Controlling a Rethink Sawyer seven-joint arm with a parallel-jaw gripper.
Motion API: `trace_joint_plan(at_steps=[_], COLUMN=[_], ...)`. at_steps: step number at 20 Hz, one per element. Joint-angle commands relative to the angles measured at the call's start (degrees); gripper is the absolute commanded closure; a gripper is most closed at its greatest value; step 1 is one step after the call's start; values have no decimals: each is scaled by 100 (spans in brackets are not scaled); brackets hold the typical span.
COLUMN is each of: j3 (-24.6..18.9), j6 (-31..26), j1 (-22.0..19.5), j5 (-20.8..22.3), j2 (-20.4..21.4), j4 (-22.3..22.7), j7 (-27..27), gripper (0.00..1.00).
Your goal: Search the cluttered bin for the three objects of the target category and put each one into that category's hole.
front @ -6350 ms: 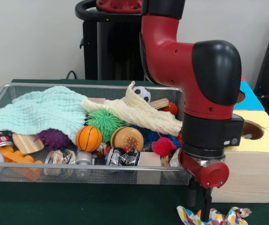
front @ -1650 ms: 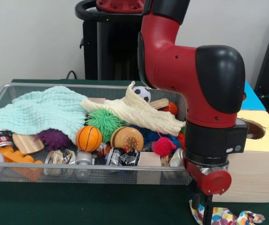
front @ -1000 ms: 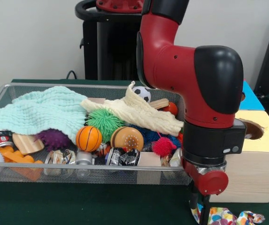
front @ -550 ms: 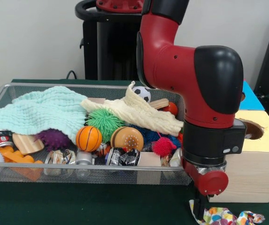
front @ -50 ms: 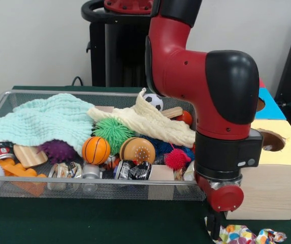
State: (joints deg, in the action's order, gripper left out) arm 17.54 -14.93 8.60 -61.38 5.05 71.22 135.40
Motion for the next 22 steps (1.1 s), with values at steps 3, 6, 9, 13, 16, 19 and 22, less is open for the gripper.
trace_joint_plan(at_steps=[3,6,9,13,16,19,22], j3=[-756,-731,-819,-863,-907,-799,-842], j6=[-72,-254,-309,-414,-757,-990,-1186], j1=[-254,-244,-269,-332,-420,-399,-483], j5=[372,358,339,346,370,480,522], j2=[-18,-11,50,94,158,107,64], j4=[569,542,608,602,555,344,133], j7=[605,677,640,590,598,768,850], gripper=[0,0,0,0,0,0,0])
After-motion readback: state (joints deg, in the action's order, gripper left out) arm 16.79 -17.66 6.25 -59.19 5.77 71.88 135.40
